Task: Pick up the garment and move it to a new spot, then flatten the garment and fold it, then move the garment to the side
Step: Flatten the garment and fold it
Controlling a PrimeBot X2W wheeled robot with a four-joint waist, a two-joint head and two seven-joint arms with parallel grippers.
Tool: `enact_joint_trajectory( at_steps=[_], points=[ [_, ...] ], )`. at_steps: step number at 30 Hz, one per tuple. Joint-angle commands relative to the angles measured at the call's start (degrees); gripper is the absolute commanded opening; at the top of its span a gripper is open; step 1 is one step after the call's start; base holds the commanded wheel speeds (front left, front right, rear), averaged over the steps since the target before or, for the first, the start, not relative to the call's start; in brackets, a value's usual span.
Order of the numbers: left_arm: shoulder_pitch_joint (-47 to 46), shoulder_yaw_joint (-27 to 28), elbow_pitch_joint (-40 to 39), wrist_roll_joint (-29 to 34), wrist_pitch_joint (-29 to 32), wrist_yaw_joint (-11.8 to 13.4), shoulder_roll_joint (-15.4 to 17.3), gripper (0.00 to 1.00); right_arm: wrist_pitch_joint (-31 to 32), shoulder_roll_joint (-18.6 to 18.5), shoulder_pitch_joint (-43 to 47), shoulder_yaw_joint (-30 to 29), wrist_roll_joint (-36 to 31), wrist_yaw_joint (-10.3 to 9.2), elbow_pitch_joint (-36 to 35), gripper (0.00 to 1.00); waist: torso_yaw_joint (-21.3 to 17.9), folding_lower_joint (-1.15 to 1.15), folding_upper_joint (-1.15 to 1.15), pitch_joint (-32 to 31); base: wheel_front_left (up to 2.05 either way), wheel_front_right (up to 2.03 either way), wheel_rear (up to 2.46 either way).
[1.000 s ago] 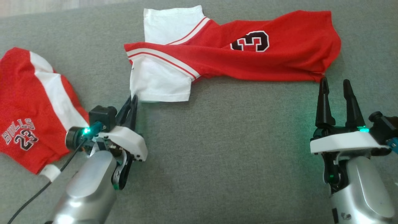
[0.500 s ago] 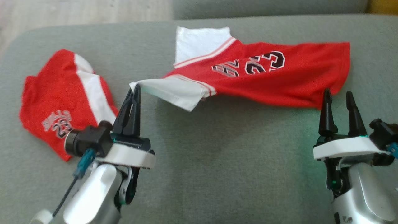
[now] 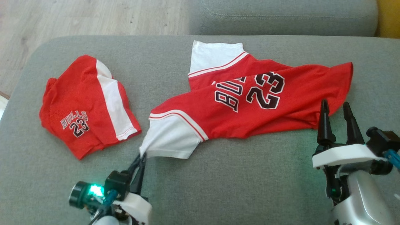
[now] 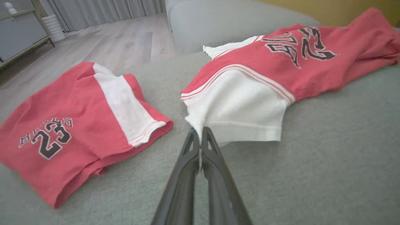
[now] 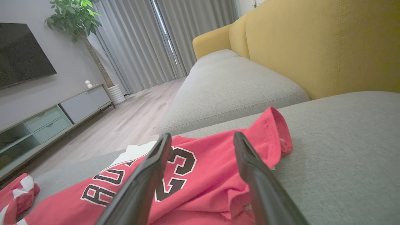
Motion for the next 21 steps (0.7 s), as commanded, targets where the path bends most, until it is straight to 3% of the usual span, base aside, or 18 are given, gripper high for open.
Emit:
enact_joint_trajectory(
  at_steps=[1, 9, 21],
  points=[
    [-2.53, 2.49, -0.70, 0.90, -0.86, 1.44, 1.34, 1.00, -0.62, -0.20, -0.61, 1.39, -0.21, -0.04, -1.21, 1.00, -0.38, 0.01, 0.00, 0.04, 0.00, 0.00, 0.00],
    [-4.46, 5.10, -3.57, 0.40, -8.26, 3.12, -2.35, 1.00, 0.39, -0.20, 0.45, -0.76, -2.50, -0.04, 1.43, 1.00, -0.54, 0.01, 0.00, 0.72, 0.00, 0.00, 0.00],
    [-5.56, 4.66, -3.89, 0.69, -9.79, 0.50, -5.65, 1.00, 3.06, -0.20, -4.82, -2.77, -5.58, -0.04, 11.29, 1.00, 1.09, 0.01, 0.00, 3.18, 0.00, 0.00, 0.00]
  ],
)
